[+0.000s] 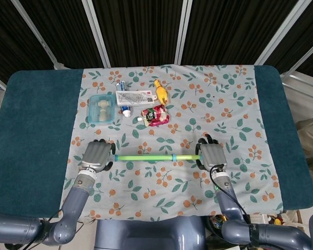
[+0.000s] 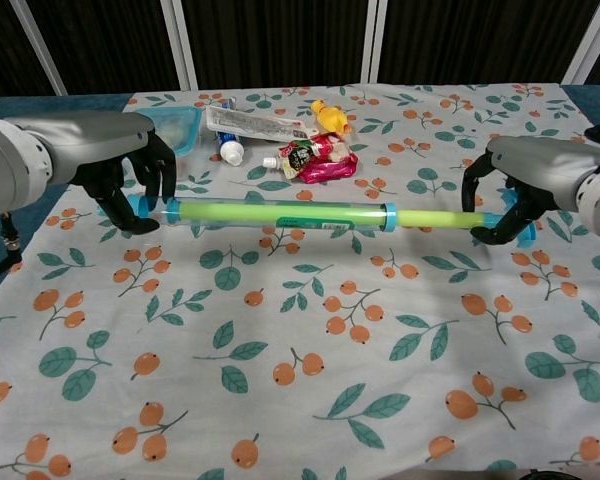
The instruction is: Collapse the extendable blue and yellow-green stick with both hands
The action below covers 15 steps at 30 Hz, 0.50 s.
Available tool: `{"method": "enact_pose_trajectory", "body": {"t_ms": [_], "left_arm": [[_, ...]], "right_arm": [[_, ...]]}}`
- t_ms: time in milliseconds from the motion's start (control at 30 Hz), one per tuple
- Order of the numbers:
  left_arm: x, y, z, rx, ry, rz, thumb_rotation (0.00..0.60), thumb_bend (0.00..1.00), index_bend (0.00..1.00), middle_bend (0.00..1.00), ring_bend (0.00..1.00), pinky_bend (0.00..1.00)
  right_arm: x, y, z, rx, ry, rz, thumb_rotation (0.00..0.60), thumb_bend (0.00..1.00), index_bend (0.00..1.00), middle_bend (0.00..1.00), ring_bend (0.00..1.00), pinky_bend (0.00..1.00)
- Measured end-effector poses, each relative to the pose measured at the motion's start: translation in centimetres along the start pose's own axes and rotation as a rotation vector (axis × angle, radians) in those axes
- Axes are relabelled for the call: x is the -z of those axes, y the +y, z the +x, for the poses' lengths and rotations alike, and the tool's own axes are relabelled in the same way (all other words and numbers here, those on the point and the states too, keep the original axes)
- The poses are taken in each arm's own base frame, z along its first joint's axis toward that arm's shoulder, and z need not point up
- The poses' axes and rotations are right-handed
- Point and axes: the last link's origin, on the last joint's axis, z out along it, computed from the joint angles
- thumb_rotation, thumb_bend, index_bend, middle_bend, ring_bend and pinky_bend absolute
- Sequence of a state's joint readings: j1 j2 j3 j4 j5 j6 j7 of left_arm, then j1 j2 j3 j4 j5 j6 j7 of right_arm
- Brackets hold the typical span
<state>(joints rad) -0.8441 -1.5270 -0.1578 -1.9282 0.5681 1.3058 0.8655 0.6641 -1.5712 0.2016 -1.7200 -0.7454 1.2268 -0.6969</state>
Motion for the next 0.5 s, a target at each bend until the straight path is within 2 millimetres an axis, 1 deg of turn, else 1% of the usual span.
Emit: {"method": "enact_pose_trajectory", "body": {"t_ms": [133, 200, 233, 267, 300, 333, 400, 433, 500], "left_arm": [[-0.2, 0.3, -0.3, 0.002, -0.006, 0.000, 0.600, 0.38, 0.55, 0.52, 0.27, 0.33], [-0.2, 0.4, -0.4, 0.002, -0.007, 0.001, 0.600, 0.37, 0.50, 0.49, 0.26, 0.33], [-0.2, 0.4, -0.4, 0.002, -0.007, 0.002, 0.600, 0.35, 0.48, 0.47, 0.26, 0.32], [-0.2, 0.4, -0.4, 0.002, -0.006, 0.002, 0.600, 0.32, 0.43, 0.41, 0.24, 0.30], [-0.2, 0.3, -0.4, 0.000, -0.004, 0.002, 0.600, 0.29, 0.38, 0.34, 0.21, 0.27], [-0.2, 0.3, -0.3, -0.003, 0.000, 0.003, 0.600, 0.26, 0.35, 0.30, 0.19, 0.25], [-0.1, 0.0, -0.3, -0.012, 0.008, 0.006, 0.600, 0.20, 0.27, 0.20, 0.13, 0.19], [-0.1, -0.2, -0.2, -0.017, 0.010, 0.010, 0.600, 0.18, 0.25, 0.18, 0.11, 0.17], [0.0, -0.6, -0.1, -0.023, 0.014, 0.016, 0.600, 0.15, 0.20, 0.16, 0.09, 0.15]], "right_arm": [[0.0, -0.1, 0.0, 0.000, 0.002, 0.001, 0.600, 0.41, 0.72, 0.22, 0.07, 0.20], [0.0, 0.0, 0.0, 0.001, 0.002, -0.001, 0.600, 0.40, 0.70, 0.21, 0.07, 0.20], [0.0, 0.0, 0.0, 0.003, 0.002, -0.002, 0.600, 0.37, 0.64, 0.18, 0.07, 0.20], [0.0, 0.1, 0.0, 0.007, 0.002, -0.003, 0.600, 0.35, 0.58, 0.15, 0.06, 0.20], [0.0, 0.2, 0.0, 0.010, 0.000, -0.004, 0.600, 0.32, 0.47, 0.11, 0.05, 0.19], [0.0, 0.3, 0.0, 0.015, -0.002, -0.006, 0.600, 0.29, 0.36, 0.07, 0.03, 0.19], [0.0, 0.5, 0.0, 0.034, -0.009, -0.010, 0.600, 0.25, 0.21, 0.02, 0.01, 0.18], [0.0, 0.7, 0.0, 0.042, -0.013, -0.012, 0.600, 0.22, 0.13, 0.00, 0.00, 0.18], [0.1, 1.1, 0.0, 0.054, -0.024, -0.020, 0.600, 0.20, 0.06, 0.00, 0.00, 0.18]]}}
